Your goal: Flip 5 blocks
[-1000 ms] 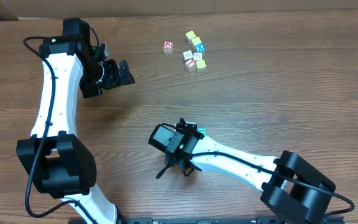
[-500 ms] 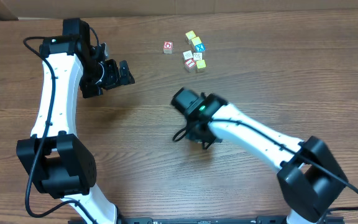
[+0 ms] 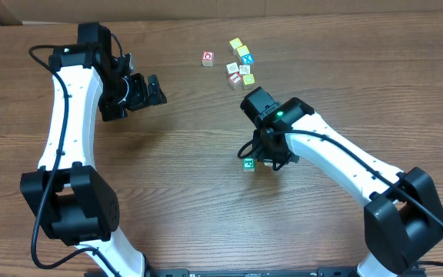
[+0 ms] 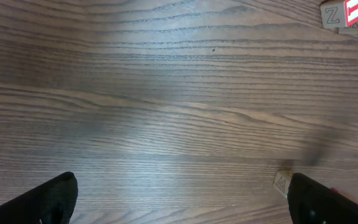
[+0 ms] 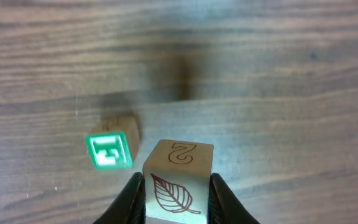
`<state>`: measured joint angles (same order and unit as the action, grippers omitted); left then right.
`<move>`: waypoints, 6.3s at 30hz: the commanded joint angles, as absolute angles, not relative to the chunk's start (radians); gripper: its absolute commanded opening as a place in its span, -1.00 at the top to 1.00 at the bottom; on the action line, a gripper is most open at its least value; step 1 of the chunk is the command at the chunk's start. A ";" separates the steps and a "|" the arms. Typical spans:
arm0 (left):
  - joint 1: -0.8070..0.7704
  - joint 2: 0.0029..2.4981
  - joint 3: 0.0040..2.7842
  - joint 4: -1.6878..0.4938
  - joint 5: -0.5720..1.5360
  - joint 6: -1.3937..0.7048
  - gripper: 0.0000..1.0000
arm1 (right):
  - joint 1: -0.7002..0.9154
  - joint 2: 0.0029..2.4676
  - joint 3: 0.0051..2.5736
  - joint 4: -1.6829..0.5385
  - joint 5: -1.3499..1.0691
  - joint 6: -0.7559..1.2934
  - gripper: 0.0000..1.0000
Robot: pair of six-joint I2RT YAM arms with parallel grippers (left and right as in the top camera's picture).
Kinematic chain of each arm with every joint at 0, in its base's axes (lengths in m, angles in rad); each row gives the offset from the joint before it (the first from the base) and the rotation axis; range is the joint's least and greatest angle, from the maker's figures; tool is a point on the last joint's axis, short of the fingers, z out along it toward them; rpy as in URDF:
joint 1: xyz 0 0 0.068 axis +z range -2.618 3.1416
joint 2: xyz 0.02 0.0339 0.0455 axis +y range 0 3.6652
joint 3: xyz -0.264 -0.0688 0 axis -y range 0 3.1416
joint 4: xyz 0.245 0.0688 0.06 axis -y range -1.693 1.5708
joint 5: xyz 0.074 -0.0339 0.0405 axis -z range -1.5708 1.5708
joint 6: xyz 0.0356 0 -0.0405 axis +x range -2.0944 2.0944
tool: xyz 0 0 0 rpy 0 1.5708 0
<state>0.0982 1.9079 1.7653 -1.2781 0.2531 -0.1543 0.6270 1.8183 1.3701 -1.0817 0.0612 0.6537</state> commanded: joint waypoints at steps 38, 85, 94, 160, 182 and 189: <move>0.098 1.908 1.792 -1.277 0.254 -0.165 -1.00 | 0.535 1.716 1.323 -1.008 -0.007 0.575 -0.01; 0.098 1.908 1.792 -1.277 0.254 -0.165 -1.00 | 0.466 1.711 0.961 -0.606 -0.126 0.710 0.92; 0.098 1.908 1.792 -1.278 0.254 -0.165 -0.99 | 0.508 1.711 0.961 -0.579 -0.178 0.708 0.87; 0.098 1.908 1.792 -1.277 0.254 -0.165 -1.00 | 0.606 1.832 1.206 -0.599 -0.087 0.570 0.89; 0.098 1.908 1.792 -1.278 0.254 -0.165 -1.00 | 0.870 1.938 1.361 -0.674 0.146 0.568 0.92; 0.098 1.908 1.792 -1.277 0.254 -0.165 -1.00 | 0.883 1.942 1.359 -0.737 0.202 0.572 0.92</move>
<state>0.0982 1.9079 1.7653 -1.2781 0.2531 -0.1543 0.8852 1.9461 1.3556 -0.7303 0.1417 0.5724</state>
